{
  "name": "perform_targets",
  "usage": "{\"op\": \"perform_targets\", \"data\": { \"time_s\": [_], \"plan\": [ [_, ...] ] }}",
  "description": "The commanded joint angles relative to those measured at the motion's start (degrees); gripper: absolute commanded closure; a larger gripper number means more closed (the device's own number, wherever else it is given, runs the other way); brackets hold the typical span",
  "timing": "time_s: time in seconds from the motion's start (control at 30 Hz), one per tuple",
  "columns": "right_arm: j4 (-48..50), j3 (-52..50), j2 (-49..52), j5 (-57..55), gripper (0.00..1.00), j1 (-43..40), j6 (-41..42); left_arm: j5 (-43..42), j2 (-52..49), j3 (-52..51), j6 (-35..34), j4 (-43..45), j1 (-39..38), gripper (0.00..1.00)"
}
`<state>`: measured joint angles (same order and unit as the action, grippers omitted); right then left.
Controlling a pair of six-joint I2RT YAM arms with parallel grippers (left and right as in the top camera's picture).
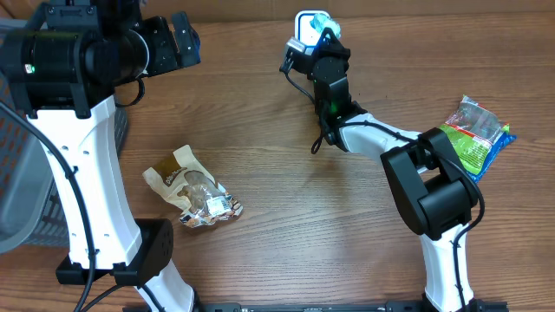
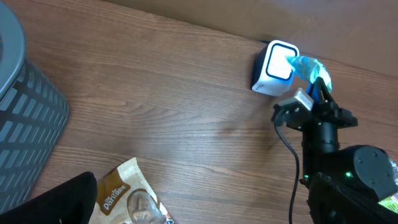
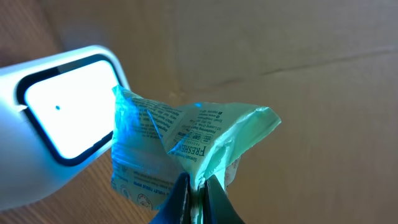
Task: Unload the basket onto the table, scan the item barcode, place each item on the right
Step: 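Hold the wipes pack against the scanner face, turning it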
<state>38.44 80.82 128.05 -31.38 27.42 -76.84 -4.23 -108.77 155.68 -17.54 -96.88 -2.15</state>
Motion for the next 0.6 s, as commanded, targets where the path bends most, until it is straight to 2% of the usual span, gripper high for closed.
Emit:
{"op": "perform_targets", "data": {
  "time_s": [0.0,0.3,0.47,0.57],
  "plan": [
    [2.45,0.63,0.04,1.11,0.96,-0.04,-2.95,0.20,0.02,0.09,1.07,0.09,-0.11,0.00],
    [3.91,0.63,0.04,1.68,0.96,-0.04,-3.30,0.20,0.02,0.09,1.07,0.09,-0.11,0.00],
    [11.10,0.63,0.04,1.97,0.96,-0.04,-4.96,0.20,0.02,0.09,1.07,0.09,-0.11,0.00],
    [13.66,0.63,0.04,2.80,0.96,-0.04,-9.44,0.20,0.02,0.09,1.07,0.09,-0.11,0.00]
  ]
}}
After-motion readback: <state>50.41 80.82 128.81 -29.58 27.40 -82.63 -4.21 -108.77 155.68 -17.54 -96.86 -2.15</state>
